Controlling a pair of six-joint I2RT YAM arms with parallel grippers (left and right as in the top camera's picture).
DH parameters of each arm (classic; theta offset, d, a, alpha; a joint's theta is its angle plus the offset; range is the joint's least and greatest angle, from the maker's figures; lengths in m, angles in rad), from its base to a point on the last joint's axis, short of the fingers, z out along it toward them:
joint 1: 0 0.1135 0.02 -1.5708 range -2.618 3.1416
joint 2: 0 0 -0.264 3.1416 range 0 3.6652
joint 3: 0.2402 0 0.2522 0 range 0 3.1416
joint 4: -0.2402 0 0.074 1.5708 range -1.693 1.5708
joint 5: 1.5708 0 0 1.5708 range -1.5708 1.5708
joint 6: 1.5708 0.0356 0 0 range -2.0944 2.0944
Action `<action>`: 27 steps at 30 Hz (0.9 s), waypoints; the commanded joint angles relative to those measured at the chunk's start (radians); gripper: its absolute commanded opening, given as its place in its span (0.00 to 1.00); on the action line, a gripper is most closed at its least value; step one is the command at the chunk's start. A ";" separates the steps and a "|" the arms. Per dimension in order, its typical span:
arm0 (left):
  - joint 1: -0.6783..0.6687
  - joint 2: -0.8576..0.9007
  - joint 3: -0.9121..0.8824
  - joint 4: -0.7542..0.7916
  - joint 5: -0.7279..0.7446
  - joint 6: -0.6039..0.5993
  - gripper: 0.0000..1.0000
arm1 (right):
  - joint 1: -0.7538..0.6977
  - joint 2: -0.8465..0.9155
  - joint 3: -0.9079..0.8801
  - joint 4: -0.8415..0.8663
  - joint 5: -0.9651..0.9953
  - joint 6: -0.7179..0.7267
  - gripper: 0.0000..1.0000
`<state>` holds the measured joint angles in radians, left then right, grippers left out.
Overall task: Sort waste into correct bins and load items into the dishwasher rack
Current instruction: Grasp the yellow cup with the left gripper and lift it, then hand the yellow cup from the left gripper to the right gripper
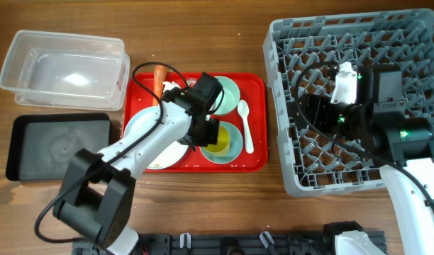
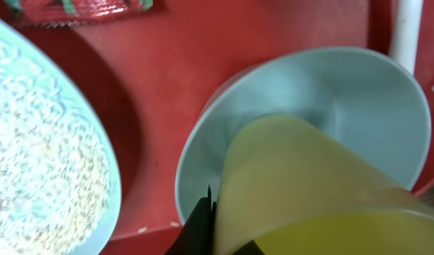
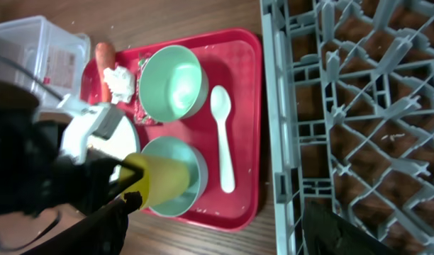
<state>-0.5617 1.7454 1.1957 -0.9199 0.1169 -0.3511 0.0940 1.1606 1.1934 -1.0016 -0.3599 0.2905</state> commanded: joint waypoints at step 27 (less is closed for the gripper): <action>0.505 -0.391 0.055 0.004 1.373 0.105 0.08 | 0.358 0.096 -0.007 0.834 -0.803 -0.155 0.64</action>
<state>-0.0536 1.3510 1.2392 -0.9195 1.5051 -0.2630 0.4461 1.2518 1.1824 -0.1673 -1.1000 0.1337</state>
